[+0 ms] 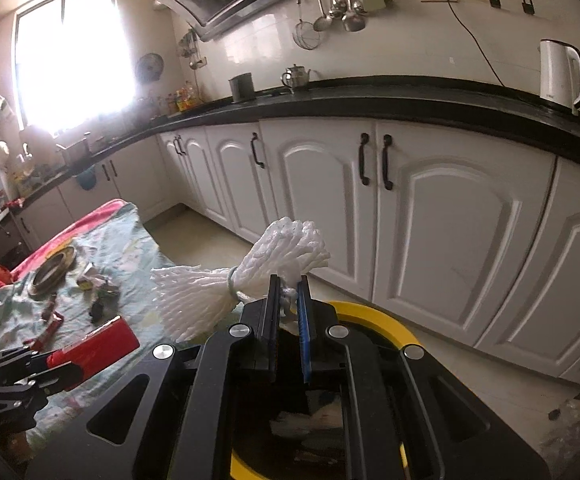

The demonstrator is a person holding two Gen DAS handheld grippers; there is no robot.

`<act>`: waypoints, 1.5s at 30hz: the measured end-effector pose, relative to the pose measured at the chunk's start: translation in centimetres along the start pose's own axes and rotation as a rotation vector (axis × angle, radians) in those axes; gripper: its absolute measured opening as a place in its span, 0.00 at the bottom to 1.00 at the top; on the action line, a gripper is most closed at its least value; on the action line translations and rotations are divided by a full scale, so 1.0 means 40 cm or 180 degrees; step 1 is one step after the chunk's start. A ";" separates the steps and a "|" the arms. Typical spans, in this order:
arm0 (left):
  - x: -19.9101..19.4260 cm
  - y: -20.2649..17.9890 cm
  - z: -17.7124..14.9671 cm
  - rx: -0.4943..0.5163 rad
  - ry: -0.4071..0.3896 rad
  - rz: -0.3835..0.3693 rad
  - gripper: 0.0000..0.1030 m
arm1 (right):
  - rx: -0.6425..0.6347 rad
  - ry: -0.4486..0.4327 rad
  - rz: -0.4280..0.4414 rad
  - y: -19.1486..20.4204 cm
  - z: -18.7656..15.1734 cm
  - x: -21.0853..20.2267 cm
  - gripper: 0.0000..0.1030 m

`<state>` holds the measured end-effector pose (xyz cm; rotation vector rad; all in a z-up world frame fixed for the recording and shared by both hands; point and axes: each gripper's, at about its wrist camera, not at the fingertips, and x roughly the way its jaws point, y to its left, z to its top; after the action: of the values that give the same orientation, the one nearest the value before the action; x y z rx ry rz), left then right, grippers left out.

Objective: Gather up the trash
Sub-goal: 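Carry the red tube and white foam net over the bin with both tools, then open both tools to drop the tube and foam net into the bin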

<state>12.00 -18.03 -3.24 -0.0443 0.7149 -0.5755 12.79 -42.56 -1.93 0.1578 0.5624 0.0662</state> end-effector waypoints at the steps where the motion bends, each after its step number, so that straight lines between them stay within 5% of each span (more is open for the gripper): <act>1: 0.005 -0.005 -0.001 0.0018 0.0008 -0.0010 0.25 | 0.0011 0.0010 -0.0008 -0.006 -0.001 0.003 0.08; 39: 0.224 -0.113 -0.031 0.0343 0.0512 -0.0220 0.25 | -0.0135 0.0500 -0.0434 -0.099 -0.077 0.123 0.10; 45: 0.226 -0.113 -0.031 0.0313 0.0504 -0.0277 0.29 | -0.0072 0.0514 -0.0419 -0.108 -0.074 0.123 0.21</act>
<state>14.51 -26.29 -8.62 0.0625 0.8405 -0.7025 15.43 -45.90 -7.71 0.0935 0.7316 -0.0430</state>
